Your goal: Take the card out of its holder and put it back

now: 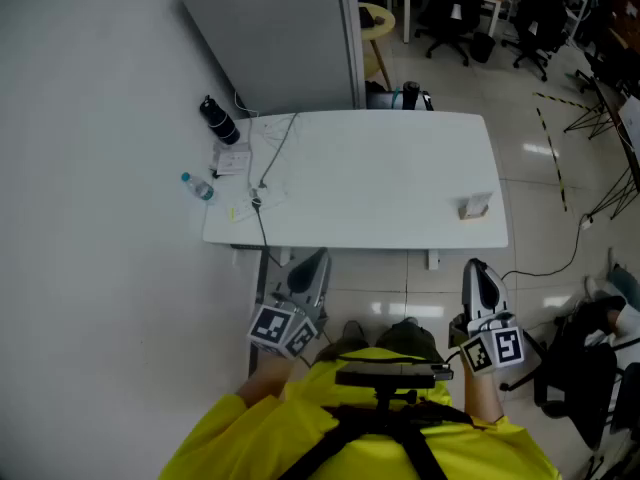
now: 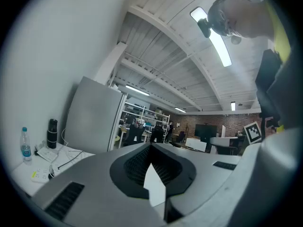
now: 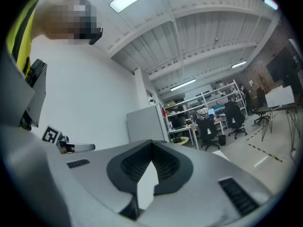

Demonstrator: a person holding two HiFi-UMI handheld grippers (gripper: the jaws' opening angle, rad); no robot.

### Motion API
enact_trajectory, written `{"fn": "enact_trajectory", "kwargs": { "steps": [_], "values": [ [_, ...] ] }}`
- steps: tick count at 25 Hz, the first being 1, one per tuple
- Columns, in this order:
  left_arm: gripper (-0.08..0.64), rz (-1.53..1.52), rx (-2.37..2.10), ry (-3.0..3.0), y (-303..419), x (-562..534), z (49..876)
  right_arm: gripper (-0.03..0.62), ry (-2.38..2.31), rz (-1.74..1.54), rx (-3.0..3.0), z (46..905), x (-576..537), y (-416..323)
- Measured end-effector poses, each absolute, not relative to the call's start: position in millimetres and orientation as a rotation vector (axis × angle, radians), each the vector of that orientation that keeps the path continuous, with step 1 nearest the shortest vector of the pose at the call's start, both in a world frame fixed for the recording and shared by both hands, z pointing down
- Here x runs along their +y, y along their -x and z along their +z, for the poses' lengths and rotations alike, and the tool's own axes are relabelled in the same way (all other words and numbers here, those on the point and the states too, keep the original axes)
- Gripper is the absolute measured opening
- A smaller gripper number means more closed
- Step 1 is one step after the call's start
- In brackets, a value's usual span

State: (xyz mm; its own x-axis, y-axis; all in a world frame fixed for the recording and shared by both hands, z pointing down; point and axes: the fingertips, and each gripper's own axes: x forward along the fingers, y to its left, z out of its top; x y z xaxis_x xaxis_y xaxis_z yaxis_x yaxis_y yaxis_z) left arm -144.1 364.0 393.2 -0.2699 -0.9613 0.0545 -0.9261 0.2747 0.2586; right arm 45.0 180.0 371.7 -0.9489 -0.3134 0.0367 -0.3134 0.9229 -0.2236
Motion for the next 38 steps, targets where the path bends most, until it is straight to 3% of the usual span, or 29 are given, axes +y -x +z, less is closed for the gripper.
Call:
{"fn": "enact_trajectory", "kwargs": {
  "steps": [13,24,27,30,33,38],
  "values": [
    [0.0,-0.307,-2.458,-1.64,212,180,405,0.006,-0.217,0.315,-3.126,381,4,64],
    [0.002,-0.189,-2.109,-2.089,193,-7,406,0.006,-0.793,0.404,-2.955,415,-113,-4],
    [0.103,-0.02,-1.915,-2.208,174,-39,440,0.006,-1.007,0.448,-2.874,415,-115,-41],
    [0.122,0.112,-1.705,-2.323,141,-68,496,0.006,-1.132,0.417,-2.797,426,-107,-76],
    [0.233,0.191,-1.474,-2.351,105,-88,566,0.006,-1.246,0.373,-2.7,447,-107,-99],
    [0.236,0.274,-1.309,-2.425,61,-114,638,0.006,-1.34,0.373,-2.583,489,-112,-107]
  ]
}}
